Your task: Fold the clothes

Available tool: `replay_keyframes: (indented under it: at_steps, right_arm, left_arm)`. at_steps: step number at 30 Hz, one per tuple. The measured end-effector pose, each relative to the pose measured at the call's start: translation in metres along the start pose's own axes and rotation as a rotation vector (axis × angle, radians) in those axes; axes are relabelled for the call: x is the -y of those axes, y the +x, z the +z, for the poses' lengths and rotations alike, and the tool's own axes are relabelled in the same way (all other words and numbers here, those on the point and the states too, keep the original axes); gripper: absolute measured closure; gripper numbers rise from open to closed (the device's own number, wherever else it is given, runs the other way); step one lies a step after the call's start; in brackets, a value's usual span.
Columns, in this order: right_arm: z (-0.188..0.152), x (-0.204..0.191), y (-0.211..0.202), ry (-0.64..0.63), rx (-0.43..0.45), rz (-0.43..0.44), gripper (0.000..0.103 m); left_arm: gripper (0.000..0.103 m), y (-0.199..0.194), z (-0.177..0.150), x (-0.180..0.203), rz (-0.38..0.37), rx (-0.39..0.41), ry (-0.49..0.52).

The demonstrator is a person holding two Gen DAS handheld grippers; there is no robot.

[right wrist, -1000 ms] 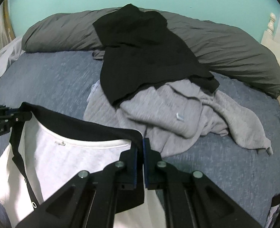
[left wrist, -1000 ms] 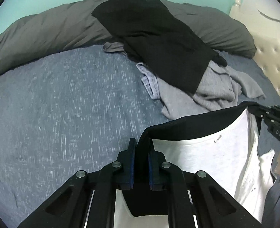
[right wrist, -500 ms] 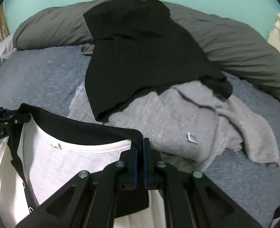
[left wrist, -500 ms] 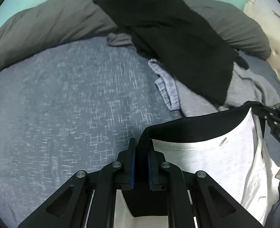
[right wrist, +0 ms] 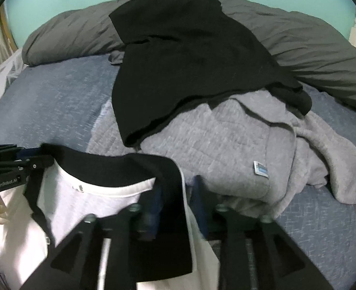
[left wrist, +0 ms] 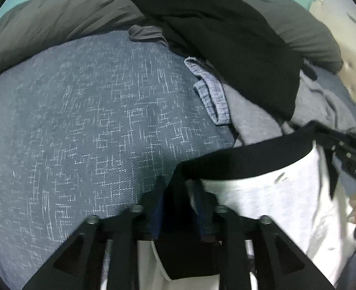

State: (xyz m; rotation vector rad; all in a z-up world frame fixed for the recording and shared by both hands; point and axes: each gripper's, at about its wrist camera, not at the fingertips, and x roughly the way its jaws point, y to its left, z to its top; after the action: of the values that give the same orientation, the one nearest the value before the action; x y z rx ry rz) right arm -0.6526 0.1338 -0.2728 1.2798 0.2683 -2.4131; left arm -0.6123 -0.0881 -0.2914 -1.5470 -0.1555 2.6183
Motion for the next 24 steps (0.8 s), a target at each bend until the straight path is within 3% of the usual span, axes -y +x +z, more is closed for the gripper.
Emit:
replay_keyframes:
  at_steps: [1, 4, 8, 11, 19, 24]
  right_arm:
    - [0.001, 0.001, -0.002, 0.004, -0.002, 0.010, 0.043]
    - [0.004, 0.002, -0.017, 0.005, 0.017, 0.033, 0.041]
    - [0.005, 0.004, -0.040, 0.030, 0.056, 0.024, 0.041]
    - [-0.002, 0.012, -0.063, 0.077, 0.092, 0.063, 0.041]
    - [-0.068, 0.047, -0.106, 0.162, 0.092, 0.069, 0.040]
    - [-0.112, 0.098, -0.132, 0.247, 0.065, 0.043, 0.040]
  left_arm:
    - [0.056, -0.004, 0.001, -0.001, -0.011, 0.006, -0.008]
    - [0.050, -0.017, 0.005, -0.003, -0.043, 0.025, -0.031]
    - [0.050, -0.038, -0.001, -0.010, -0.049, 0.038, -0.038]
    - [0.050, -0.056, -0.011, -0.025, -0.044, 0.033, -0.037]
    - [0.049, -0.100, -0.085, -0.101, -0.011, -0.003, -0.075]
    - [0.049, -0.118, -0.132, -0.139, -0.014, -0.030, -0.116]
